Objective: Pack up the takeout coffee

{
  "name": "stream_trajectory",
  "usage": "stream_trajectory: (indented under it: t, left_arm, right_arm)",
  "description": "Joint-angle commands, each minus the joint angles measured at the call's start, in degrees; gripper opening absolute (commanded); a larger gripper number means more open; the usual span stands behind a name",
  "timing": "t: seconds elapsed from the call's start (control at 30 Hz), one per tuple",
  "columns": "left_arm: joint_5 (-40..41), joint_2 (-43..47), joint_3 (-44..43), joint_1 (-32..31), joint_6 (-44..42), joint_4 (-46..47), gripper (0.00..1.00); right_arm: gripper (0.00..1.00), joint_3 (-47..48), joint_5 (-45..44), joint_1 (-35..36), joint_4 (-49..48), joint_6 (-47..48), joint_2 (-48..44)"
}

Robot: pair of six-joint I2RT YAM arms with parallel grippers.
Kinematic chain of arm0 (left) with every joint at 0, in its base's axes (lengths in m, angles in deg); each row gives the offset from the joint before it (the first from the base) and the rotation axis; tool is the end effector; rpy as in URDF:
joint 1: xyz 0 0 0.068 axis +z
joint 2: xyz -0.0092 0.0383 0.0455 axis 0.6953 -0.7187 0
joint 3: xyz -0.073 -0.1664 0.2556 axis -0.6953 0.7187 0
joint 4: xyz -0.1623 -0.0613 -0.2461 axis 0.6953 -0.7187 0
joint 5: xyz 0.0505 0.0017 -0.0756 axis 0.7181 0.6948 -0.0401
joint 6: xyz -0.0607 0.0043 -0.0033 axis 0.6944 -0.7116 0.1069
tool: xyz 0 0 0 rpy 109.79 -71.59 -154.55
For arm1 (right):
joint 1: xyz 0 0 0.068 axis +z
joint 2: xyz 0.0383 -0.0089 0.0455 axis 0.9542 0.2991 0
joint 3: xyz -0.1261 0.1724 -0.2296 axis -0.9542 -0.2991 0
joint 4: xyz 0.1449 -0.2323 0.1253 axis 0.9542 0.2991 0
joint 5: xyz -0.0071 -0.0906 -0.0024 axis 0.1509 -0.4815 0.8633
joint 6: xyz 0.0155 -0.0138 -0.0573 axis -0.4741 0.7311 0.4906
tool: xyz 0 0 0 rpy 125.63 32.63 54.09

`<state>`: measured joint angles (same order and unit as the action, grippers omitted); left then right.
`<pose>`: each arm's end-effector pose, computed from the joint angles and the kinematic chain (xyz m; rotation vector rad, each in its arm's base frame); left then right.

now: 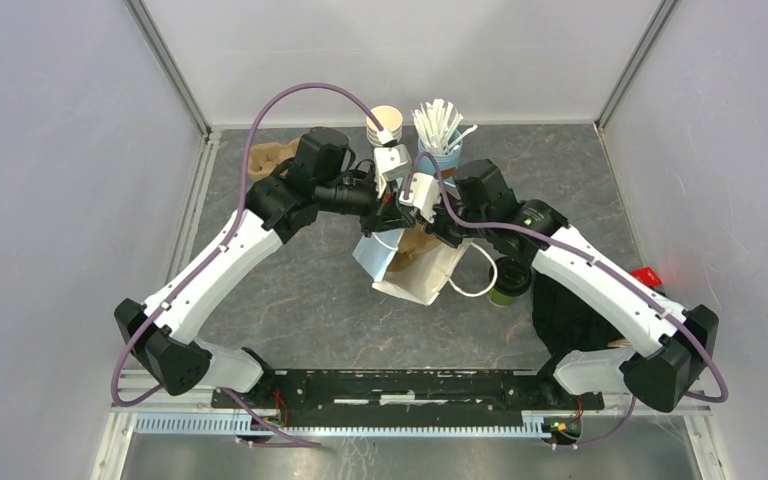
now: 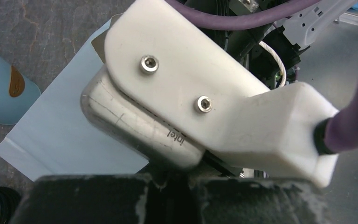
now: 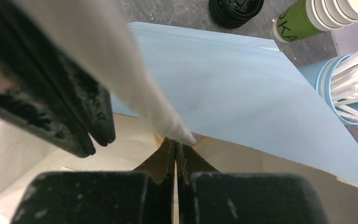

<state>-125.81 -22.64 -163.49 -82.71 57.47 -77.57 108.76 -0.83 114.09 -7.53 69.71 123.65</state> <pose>0.2437 -0.2340 0.4521 1.3022 1.6393 -1.0320 0.2352 0.2215 0.3897 -1.3388 1.7941 0.3969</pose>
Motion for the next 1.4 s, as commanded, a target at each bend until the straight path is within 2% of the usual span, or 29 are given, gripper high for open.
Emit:
stream_trajectory:
  t: [0.0, 0.37, 0.47, 0.8, 0.97, 1.07, 1.13, 1.37]
  left_arm:
    - [-0.9, 2.1, -0.1, -0.3, 2.7, 4.2, 0.02]
    - [-0.5, 2.5, 1.5, -0.3, 4.3, 5.4, 0.02]
    - [-0.3, 2.3, 1.5, -0.3, 4.2, 5.2, 0.02]
    - [-0.2, 1.4, 0.9, -0.3, 4.4, 4.8, 0.02]
    - [-0.1, 1.3, 0.9, -0.3, 4.3, 4.4, 0.02]
    - [0.0, 1.2, 0.8, -0.3, 4.2, 4.4, 0.02]
    - [0.0, 1.0, 0.8, -0.3, 4.1, 4.3, 0.02]
    - [-0.1, 0.8, 0.9, -0.3, 4.1, 4.3, 0.02]
  right_arm:
    - [0.02, -1.7, -3.0, 0.1, -4.0, -1.1, -0.3]
    - [0.1, -7.7, -2.9, 0.2, -12.2, -5.6, -2.2]
    - [0.17, -8.0, -4.5, 0.2, -13.2, -6.3, -2.5]
    - [0.25, -11.0, -12.3, 0.2, -17.4, -8.6, -5.0]
    - [0.25, -12.9, -11.7, 0.2, -21.6, -11.5, -5.7]
    - [0.29, -14.5, -11.1, 0.2, -24.6, -13.0, -6.3]
    - [0.35, -16.0, -14.1, 0.2, -27.1, -15.0, -7.0]
    - [0.39, -19.8, -26.3, 0.1, -37.6, -22.9, -4.9]
